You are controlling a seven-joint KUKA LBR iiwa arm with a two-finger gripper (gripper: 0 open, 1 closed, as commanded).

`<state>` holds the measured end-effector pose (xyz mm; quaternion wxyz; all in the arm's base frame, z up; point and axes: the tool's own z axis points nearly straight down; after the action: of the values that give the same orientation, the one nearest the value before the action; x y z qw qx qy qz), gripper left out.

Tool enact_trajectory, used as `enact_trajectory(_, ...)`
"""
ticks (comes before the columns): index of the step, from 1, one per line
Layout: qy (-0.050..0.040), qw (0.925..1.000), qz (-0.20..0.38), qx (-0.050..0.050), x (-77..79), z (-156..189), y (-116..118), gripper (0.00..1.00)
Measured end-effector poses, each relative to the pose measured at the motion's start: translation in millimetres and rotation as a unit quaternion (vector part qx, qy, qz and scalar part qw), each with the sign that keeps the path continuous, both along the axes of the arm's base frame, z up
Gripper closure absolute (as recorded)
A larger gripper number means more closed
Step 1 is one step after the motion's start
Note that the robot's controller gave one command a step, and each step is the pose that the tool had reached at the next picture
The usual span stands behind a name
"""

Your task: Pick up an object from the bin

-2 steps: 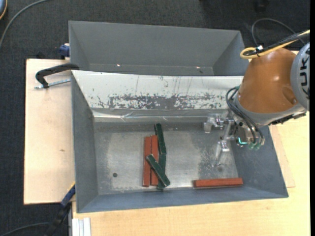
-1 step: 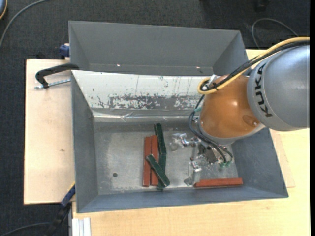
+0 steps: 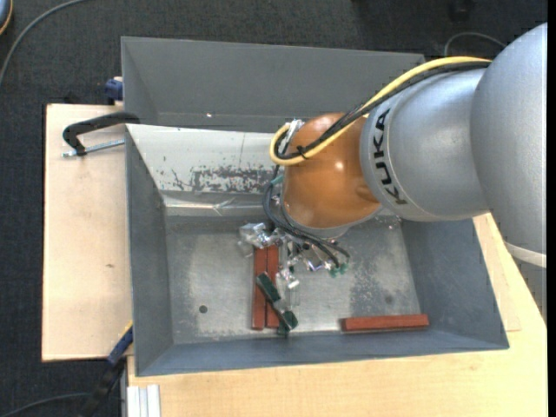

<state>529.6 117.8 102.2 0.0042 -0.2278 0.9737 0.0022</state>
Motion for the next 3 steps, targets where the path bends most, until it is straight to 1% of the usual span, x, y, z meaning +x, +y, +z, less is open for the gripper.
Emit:
enact_trajectory(1, -0.0017, 0.9963, -0.086, -0.001, 46.9, 58, -18, 0.0)
enact_trajectory(2, 0.0024, 0.9945, 0.105, -0.003, 28.0, -31, -29, 0.0)
enact_trajectory(3, -0.0058, 0.9945, 0.104, -0.001, 32.8, -26, -27, 1.0)
